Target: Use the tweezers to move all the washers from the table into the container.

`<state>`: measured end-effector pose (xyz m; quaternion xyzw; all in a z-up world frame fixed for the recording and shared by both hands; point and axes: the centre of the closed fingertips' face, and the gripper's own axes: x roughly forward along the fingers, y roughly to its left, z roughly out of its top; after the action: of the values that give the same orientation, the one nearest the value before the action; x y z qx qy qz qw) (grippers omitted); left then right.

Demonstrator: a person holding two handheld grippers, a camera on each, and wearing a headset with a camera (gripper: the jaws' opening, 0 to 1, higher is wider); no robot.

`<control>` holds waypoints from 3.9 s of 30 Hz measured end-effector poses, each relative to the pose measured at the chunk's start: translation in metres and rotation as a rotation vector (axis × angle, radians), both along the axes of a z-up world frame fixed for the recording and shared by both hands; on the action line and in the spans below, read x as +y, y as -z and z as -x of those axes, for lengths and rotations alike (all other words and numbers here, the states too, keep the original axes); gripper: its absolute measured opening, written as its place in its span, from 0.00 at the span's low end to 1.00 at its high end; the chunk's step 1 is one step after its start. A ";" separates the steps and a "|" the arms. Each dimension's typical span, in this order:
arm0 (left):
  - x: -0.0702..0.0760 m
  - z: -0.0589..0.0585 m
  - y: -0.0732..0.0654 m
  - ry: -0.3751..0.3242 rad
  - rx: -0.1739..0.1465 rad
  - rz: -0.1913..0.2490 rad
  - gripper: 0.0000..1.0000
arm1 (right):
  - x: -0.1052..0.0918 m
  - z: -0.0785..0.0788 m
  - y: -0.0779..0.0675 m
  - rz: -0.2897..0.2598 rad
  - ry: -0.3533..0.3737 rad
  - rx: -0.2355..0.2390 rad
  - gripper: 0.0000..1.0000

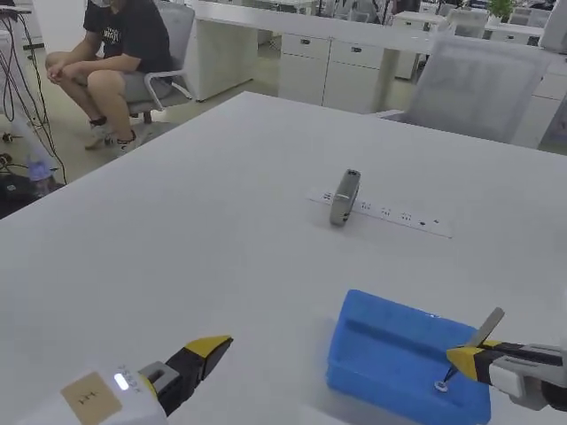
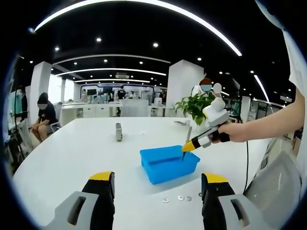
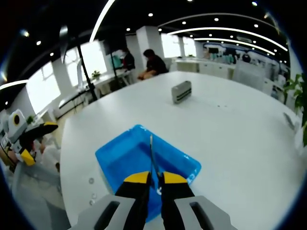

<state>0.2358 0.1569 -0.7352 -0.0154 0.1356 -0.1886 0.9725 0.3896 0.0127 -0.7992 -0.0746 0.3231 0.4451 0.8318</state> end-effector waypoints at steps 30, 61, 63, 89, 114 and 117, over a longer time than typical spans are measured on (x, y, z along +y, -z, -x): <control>-0.002 0.001 0.003 0.013 0.013 -0.008 0.73 | 0.018 0.125 0.019 -0.121 -0.071 0.197 0.05; -0.002 0.001 0.004 0.014 0.017 -0.011 0.73 | 0.024 0.146 0.029 -0.016 -0.214 0.095 0.05; -0.002 0.001 0.004 0.014 0.016 -0.012 0.73 | 0.025 0.151 0.029 0.017 -0.262 0.049 0.05; -0.002 0.001 0.005 0.016 0.021 -0.020 0.73 | 0.030 0.169 0.030 0.205 -0.473 -0.200 0.04; -0.004 0.002 0.007 0.030 0.027 -0.026 0.73 | 0.024 0.102 -0.048 -0.046 -0.226 -0.144 0.05; -0.004 0.002 0.008 0.031 0.031 -0.028 0.73 | 0.023 0.088 -0.050 -0.092 -0.182 -0.099 0.05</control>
<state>0.2336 0.1525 -0.7429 -0.0025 0.1534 -0.2012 0.9675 0.3015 0.0358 -0.7493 -0.0873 0.2525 0.5291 0.8054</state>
